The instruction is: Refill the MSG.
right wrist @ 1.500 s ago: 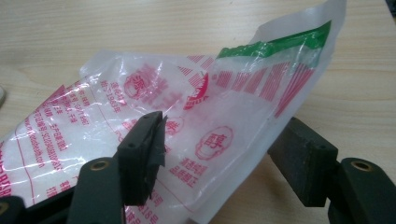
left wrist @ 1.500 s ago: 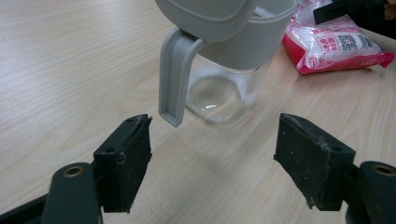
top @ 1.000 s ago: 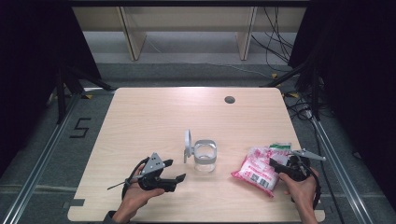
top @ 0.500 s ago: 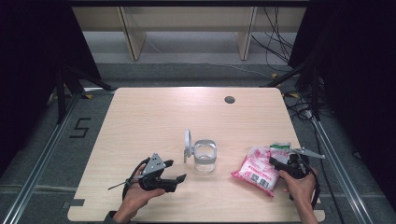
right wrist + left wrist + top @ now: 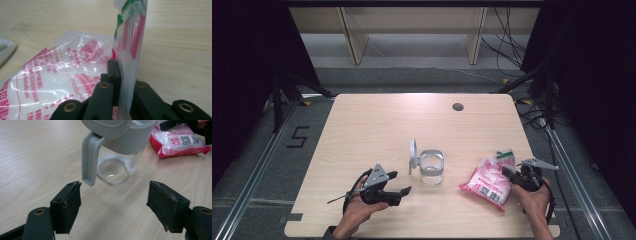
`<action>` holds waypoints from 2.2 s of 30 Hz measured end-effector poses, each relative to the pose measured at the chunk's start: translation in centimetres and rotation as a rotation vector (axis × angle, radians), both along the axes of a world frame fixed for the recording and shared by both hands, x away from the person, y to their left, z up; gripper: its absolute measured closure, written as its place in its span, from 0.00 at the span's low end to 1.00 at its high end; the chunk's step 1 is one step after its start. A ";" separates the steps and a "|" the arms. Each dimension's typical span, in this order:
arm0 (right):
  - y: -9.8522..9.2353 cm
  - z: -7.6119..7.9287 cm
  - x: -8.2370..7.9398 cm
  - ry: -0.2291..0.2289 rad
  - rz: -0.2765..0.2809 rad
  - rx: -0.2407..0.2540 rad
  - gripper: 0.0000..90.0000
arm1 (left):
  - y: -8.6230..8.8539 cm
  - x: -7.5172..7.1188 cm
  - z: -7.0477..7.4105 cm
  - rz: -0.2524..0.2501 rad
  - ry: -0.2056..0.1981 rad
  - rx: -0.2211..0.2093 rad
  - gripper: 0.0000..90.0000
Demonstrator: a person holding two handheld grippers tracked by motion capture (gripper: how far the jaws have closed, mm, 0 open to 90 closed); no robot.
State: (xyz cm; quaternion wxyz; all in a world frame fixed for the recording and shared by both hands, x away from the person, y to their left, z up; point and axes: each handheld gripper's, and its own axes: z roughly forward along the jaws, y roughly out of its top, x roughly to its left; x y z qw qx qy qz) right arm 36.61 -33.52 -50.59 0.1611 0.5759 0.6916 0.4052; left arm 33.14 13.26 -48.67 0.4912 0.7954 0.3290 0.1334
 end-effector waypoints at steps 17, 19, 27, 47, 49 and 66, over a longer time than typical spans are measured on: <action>1.9 3.7 -2.1 -0.229 0.086 -0.023 1.00 | -0.8 -0.7 0.4 -0.036 0.001 -0.022 0.30; 2.1 4.3 -2.5 -0.260 0.113 -0.068 1.00 | -1.3 -0.9 0.4 -0.040 -0.005 -0.027 0.30; 3.5 6.4 -4.1 -0.328 0.149 -0.013 1.00 | -2.6 -1.5 0.2 -0.083 -0.008 0.003 0.30; 7.4 10.1 -5.4 -0.423 0.321 -0.065 1.00 | -4.9 -2.3 -1.0 -0.116 -0.021 0.034 0.31; 7.7 10.3 -5.4 -0.431 0.331 -0.062 1.00 | -5.3 -2.5 -1.1 -0.117 -0.018 0.029 0.31; 8.0 12.8 -6.5 -0.469 0.311 -0.059 1.00 | -9.4 -2.9 -1.7 -0.162 -0.047 0.018 0.32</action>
